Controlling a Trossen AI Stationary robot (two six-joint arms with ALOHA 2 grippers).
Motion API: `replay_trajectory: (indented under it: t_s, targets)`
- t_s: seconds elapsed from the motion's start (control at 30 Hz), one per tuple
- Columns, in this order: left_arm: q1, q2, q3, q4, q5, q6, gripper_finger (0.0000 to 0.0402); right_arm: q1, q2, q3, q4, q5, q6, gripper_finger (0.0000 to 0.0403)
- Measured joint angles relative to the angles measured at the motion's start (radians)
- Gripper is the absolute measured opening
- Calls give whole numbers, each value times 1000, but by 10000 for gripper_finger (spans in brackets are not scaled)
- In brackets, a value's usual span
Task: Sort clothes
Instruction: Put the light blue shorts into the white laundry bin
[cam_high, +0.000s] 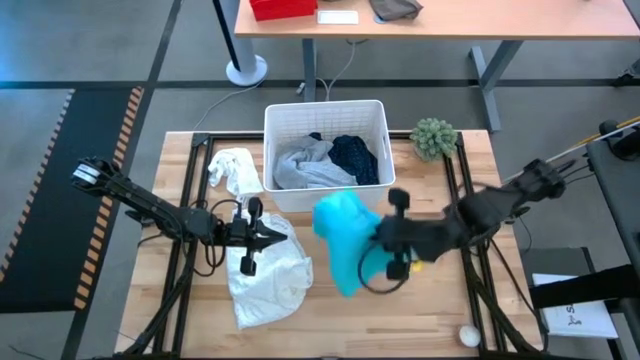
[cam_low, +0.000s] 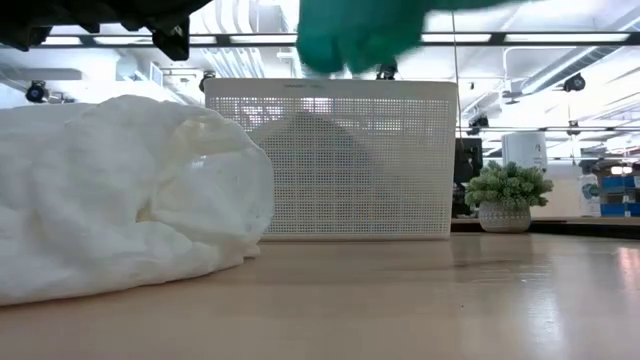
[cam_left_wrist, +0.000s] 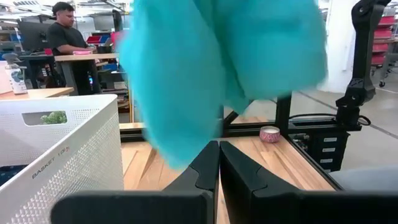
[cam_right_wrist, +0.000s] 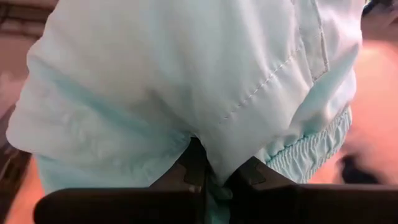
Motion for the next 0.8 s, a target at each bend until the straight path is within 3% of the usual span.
replay_trajectory:
  t_s: [0.27, 0.43, 0.8]
  targets:
    - [2, 0, 0, -1, 0, 0, 0, -141, 0, 199, 11, 146, -166, 11]
    - [2, 0, 0, -1, 0, 0, 0, -303, 0, 234, 14, 155, -233, 11]
    - [2, 0, 0, -3, 0, 0, 0, -692, 75, 198, 42, -128, -279, 11]
